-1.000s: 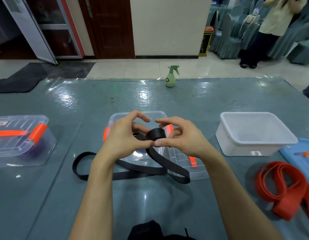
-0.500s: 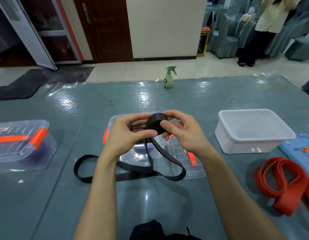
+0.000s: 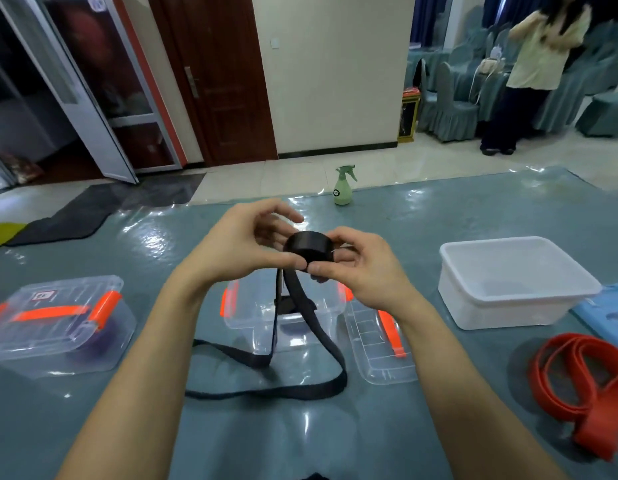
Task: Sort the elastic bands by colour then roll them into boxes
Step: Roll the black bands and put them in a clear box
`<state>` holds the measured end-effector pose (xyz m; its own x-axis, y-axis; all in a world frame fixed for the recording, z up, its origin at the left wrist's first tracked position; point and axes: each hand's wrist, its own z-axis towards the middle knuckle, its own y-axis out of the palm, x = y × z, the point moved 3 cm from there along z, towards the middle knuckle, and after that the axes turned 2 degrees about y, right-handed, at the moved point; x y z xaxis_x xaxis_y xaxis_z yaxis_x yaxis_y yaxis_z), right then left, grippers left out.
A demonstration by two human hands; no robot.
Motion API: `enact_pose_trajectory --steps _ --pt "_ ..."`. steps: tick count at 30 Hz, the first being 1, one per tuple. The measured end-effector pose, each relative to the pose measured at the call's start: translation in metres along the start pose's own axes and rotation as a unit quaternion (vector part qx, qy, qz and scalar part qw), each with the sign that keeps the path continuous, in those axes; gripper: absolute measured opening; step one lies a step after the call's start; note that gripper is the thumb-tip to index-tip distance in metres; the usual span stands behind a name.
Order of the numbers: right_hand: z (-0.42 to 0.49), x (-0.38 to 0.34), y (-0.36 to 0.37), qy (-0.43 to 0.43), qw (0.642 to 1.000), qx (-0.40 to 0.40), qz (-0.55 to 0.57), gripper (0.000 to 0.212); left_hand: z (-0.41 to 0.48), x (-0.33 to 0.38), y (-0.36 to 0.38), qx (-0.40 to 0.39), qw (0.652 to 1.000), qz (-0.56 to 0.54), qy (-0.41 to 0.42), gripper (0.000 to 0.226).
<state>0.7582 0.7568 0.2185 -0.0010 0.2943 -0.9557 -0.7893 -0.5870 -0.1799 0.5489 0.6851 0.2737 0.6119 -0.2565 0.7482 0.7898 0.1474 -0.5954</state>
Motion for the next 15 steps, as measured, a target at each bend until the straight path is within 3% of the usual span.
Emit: enact_pose_trajectory --steps 3,7,11,15 --pt "0.014 -0.016 -0.006 -0.020 0.998 0.022 0.058 0.026 -0.003 -0.001 -0.006 0.051 0.994 -0.092 0.010 0.052" --pt "0.031 -0.039 -0.005 -0.044 0.994 0.042 0.091 0.027 0.000 0.017 -0.014 0.101 0.986 -0.131 0.035 0.040" --pt "0.041 -0.063 0.002 -0.046 0.989 0.015 0.140 0.031 0.009 0.043 -0.047 0.116 0.989 -0.070 0.050 0.043" --pt "0.050 -0.085 -0.002 -0.051 0.998 -0.019 0.005 0.050 0.015 0.062 -0.072 0.060 0.994 0.089 0.028 0.036"
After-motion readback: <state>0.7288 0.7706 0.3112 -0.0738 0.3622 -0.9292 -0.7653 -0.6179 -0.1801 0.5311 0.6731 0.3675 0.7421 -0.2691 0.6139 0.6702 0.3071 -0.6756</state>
